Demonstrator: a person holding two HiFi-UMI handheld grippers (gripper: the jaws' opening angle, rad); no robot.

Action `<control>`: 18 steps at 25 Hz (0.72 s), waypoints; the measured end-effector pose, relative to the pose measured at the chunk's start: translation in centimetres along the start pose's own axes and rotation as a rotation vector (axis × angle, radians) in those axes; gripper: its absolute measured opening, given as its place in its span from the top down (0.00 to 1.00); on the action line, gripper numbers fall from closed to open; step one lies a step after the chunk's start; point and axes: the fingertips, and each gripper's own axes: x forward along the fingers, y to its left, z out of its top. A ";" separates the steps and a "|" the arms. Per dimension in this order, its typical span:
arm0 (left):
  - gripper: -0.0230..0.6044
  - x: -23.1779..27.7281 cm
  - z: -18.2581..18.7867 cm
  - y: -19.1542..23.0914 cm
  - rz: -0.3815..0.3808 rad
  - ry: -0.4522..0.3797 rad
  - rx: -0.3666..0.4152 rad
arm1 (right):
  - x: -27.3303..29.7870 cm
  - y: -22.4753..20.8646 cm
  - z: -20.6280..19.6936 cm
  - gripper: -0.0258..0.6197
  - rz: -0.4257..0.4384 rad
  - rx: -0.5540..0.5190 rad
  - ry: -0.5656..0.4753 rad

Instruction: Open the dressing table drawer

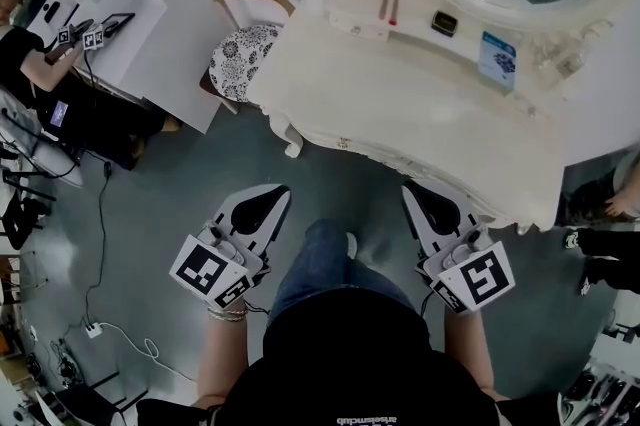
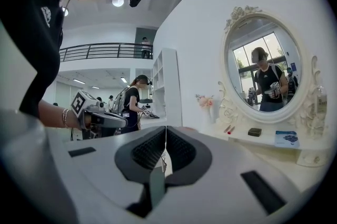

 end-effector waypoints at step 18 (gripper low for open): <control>0.94 2.5 -0.6 1.8 0.004 0.043 -0.036 | 1.7 -1.5 -0.7 0.93 0.027 0.024 0.009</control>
